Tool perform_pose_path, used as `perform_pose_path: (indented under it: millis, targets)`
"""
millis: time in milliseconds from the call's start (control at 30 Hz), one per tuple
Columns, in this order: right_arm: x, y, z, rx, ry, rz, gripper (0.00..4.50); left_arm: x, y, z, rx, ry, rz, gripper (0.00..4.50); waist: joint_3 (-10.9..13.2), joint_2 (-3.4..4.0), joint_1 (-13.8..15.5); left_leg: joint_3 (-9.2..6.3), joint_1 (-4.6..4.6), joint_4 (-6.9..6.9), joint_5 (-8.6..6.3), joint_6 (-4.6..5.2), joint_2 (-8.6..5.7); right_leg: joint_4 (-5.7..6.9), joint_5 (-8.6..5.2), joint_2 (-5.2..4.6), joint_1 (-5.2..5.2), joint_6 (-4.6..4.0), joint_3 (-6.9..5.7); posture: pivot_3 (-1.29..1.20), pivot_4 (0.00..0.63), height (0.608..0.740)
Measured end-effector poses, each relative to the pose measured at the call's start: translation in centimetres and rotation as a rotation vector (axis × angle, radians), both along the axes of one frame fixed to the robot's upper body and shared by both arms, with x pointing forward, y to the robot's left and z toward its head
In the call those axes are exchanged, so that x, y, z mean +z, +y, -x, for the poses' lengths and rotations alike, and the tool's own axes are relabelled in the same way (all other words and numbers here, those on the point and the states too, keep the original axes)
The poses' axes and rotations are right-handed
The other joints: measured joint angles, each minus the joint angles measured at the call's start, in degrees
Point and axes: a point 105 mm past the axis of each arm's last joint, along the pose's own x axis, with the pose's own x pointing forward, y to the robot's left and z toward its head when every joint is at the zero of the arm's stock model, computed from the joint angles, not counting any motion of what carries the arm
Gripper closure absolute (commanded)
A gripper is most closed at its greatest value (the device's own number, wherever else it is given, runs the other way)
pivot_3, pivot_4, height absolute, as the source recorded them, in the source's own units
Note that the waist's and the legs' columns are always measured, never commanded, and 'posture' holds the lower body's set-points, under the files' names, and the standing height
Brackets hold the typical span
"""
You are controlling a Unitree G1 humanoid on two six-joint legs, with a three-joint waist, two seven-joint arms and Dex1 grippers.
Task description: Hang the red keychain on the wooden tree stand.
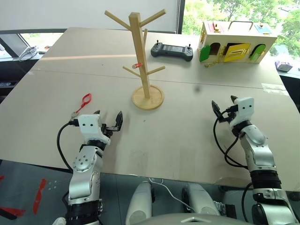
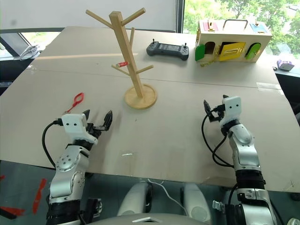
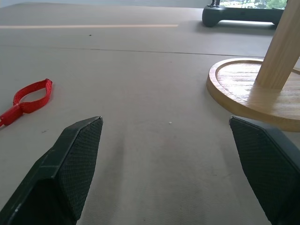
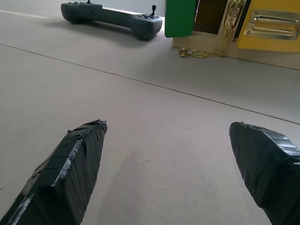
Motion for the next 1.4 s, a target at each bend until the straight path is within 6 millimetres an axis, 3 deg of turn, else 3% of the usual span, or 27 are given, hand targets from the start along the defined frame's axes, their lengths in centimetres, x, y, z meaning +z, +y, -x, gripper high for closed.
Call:
perform_pose_path:
  millis: [667, 800, 900, 1033, 1133, 1400]
  targets:
    - [-0.2, 0.1, 0.1, 0.025, 0.024, -0.043, 0.03, -0.3, 0.0, -0.5, -0.037, 0.017, -0.012, 0.00, 0.0, 0.00, 0.0, 0.00, 0.00, 0.00, 0.00, 0.00, 0.00, 0.00, 0.00, 0.01, 0.00, 0.00, 0.00, 0.00, 0.150, 0.740]
    - [0.8, 2.8, 2.2, 0.282, 0.016, -0.043, 0.03, 0.2, 1.4, -0.9, -0.071, 0.025, -0.026, 0.00, 0.0, 0.01, -0.1, -0.02, 0.00, -0.01, 0.00, 0.00, 0.01, 0.00, -0.01, 0.02, -0.01, 0.00, -0.03, 0.00, 0.150, 0.740]
    - [1.3, 5.2, 6.4, 0.622, 0.039, 0.056, 0.03, 0.8, 3.2, -1.4, -0.114, 0.042, -0.049, 0.00, 0.0, 0.02, 0.1, -0.03, -0.02, -0.01, 0.00, 0.01, -0.01, -0.03, -0.01, -0.01, 0.01, 0.01, -0.05, 0.00, 0.150, 0.740]
    - [0.5, 5.7, 10.0, 0.878, 0.093, 0.212, 0.03, 1.0, 5.8, -1.5, -0.150, 0.091, -0.069, 0.00, 0.0, -0.06, 0.0, -0.05, 0.04, 0.00, 0.00, 0.00, 0.02, -0.04, -0.02, 0.02, 0.03, 0.02, -0.08, 0.00, 0.150, 0.740]
    - [0.5, 5.5, 10.9, 0.974, 0.086, 0.289, 0.03, 1.2, 7.6, -1.5, -0.183, 0.137, -0.089, 0.00, 0.0, -0.08, -0.2, 0.00, 0.13, -0.01, 0.00, 0.00, 0.05, -0.02, -0.03, 0.04, 0.07, 0.02, -0.04, 0.00, 0.150, 0.740]
    - [1.2, 6.3, 10.1, 1.002, -0.007, 0.317, 0.03, 2.4, 10.2, -2.2, -0.182, 0.192, -0.103, 0.00, 0.1, -0.10, 0.3, -0.04, 0.05, -0.01, 0.00, 0.00, 0.06, -0.05, -0.02, 0.02, 0.06, 0.01, -0.11, 0.00, 0.150, 0.740]
